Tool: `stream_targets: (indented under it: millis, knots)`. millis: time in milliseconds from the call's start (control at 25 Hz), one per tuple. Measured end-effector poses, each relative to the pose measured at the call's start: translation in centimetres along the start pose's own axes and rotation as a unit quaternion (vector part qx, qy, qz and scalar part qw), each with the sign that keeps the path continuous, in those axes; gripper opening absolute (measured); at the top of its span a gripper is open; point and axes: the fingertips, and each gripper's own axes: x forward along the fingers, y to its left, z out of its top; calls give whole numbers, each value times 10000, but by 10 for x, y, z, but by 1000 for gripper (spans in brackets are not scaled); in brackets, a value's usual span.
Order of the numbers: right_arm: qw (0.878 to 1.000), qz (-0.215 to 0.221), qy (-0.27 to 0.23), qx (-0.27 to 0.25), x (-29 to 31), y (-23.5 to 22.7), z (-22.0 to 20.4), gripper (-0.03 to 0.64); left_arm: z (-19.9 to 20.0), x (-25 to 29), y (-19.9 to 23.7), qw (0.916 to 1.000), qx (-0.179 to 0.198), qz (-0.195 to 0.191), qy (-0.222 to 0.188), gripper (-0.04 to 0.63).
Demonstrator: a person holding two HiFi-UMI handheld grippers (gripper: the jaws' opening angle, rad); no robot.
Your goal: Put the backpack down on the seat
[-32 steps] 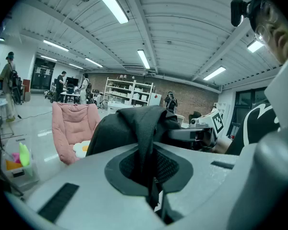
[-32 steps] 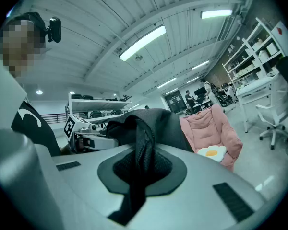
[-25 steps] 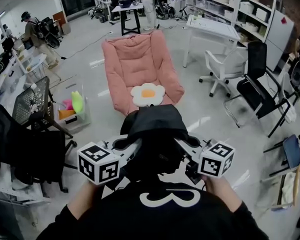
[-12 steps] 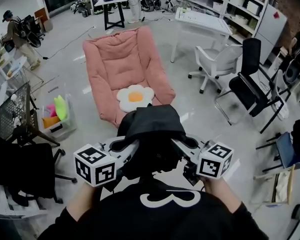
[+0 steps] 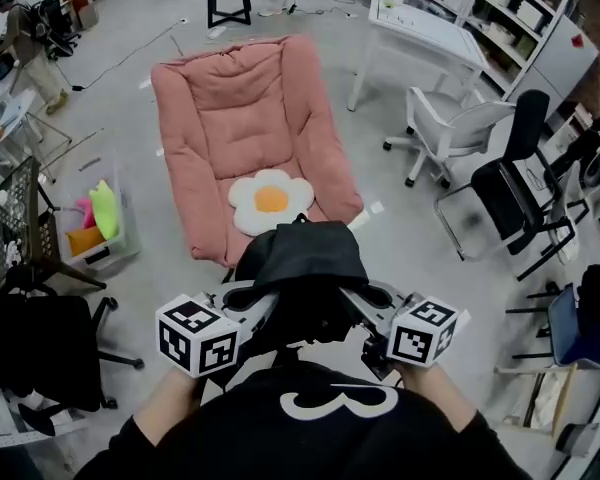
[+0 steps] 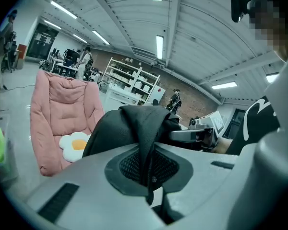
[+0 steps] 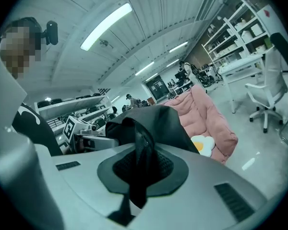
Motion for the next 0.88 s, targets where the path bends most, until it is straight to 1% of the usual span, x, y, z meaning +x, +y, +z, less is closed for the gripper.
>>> stream_targets:
  millis: [160,320,560,880]
  knots:
    - [9997,9,249,12,46,-29,19,18,20,18,50,9999,-133,53,-29,11]
    - [9995,32,292,-81,81,-48,43,18,47,29,88,9998,-14,183,-97,11]
    - [9979,140,240,-592,124,-61,85,18,88,31,130,9980,62,527,-350,11]
    - [9958,444,234,-768,175,-92,139,18,138,48,179,9939,163,955,-531,11]
